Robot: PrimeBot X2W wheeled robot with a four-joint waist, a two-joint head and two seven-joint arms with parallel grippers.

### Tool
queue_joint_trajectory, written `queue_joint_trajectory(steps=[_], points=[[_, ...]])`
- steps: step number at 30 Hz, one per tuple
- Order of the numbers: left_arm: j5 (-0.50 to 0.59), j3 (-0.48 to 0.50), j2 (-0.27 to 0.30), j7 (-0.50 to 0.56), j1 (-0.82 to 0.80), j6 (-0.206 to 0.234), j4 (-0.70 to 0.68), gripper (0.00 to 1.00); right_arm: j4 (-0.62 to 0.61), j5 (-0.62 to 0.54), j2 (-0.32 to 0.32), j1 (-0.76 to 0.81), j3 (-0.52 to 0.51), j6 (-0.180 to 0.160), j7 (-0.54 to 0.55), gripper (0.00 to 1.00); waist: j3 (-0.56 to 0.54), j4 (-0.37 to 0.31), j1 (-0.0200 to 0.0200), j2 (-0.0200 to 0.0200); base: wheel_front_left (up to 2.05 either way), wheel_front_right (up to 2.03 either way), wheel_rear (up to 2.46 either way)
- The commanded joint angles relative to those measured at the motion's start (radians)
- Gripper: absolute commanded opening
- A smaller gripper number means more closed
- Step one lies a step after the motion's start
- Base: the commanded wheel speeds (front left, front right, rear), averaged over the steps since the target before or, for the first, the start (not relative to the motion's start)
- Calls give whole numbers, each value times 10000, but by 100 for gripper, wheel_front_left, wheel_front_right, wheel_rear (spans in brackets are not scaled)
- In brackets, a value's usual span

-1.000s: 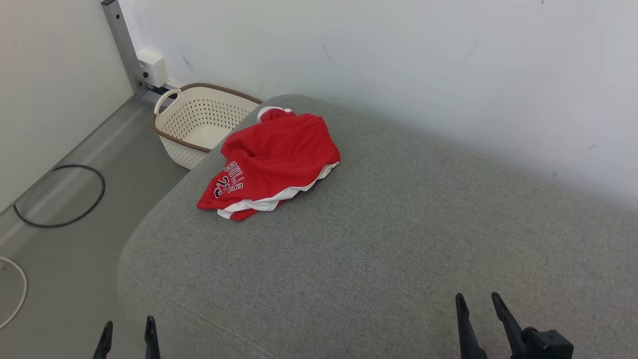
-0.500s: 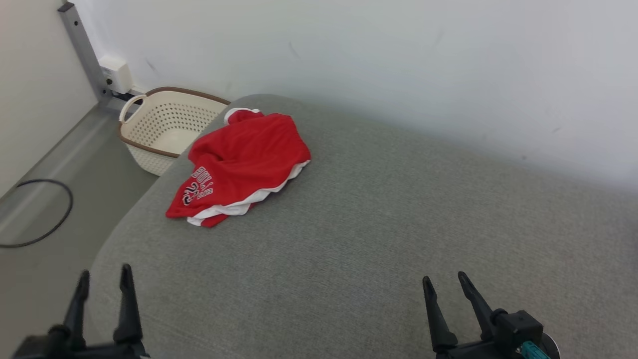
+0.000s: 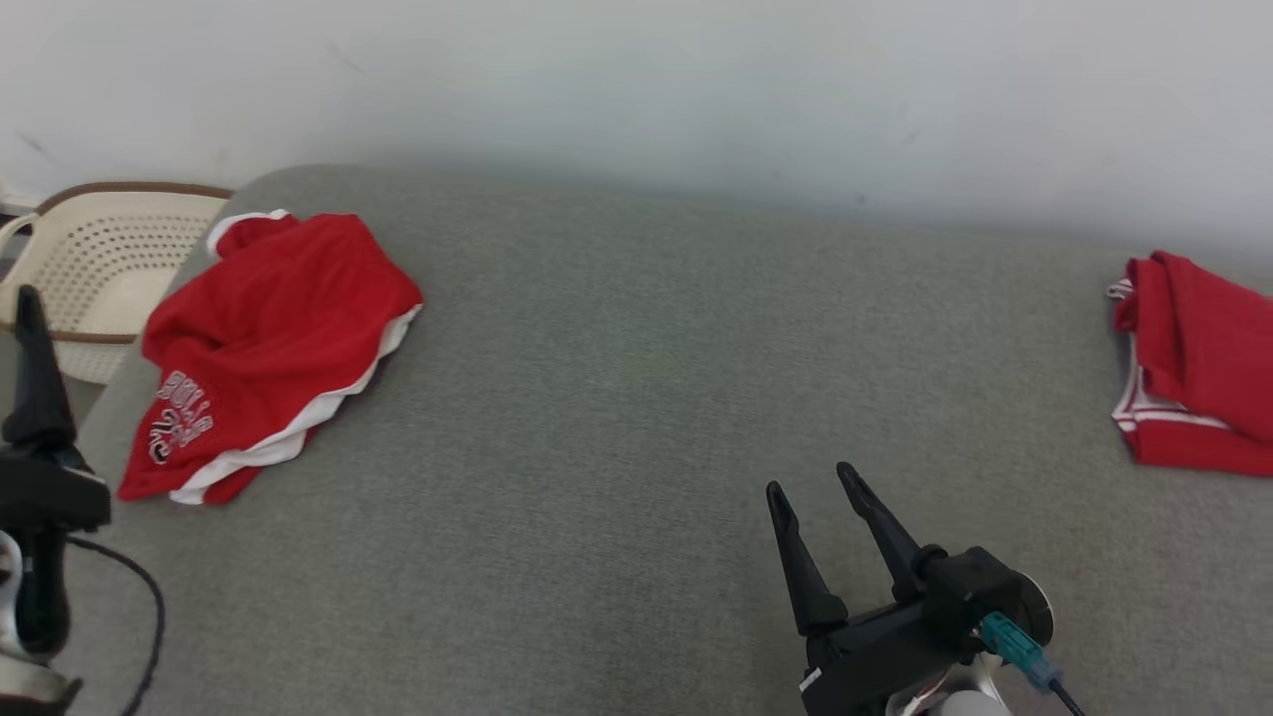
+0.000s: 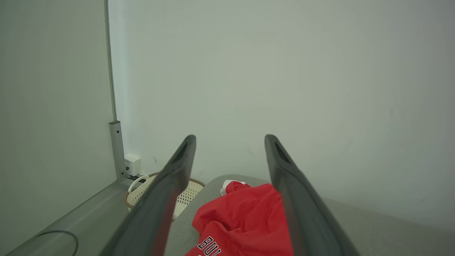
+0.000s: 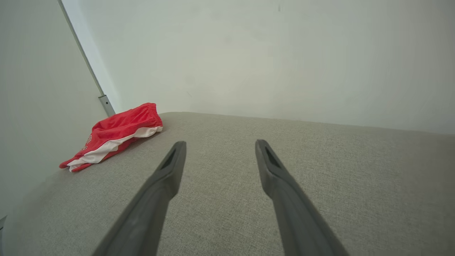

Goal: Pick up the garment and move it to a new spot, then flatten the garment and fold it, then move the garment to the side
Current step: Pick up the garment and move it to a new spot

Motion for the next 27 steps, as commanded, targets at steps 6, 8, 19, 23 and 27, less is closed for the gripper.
queue_joint_trajectory(steps=[6,8,19,23,27], points=[[-143,129,824,266,-1608,-212,1714,100,5,37,-70,-559,113,1,-72,100,1547,-2186,-1,-2,0,0,0],[-155,117,1078,370,-2031,-239,2234,100,-26,64,-86,-719,95,1,-78,100,1802,-2460,-1,-2,0,0,0],[13,-384,1900,1167,-4001,-464,5202,100,-204,110,-143,-1154,120,1,-76,100,2751,-3167,-1,-2,0,0,0],[173,-739,2109,1733,-4337,-580,6275,100,-219,77,-172,-1150,64,1,-75,100,2881,-3222,-1,-2,0,0,0],[228,-1051,2237,2353,-4566,-690,7046,100,-205,57,-183,-1144,8,1,-76,100,2940,-3209,-1,-2,0,0,0]])
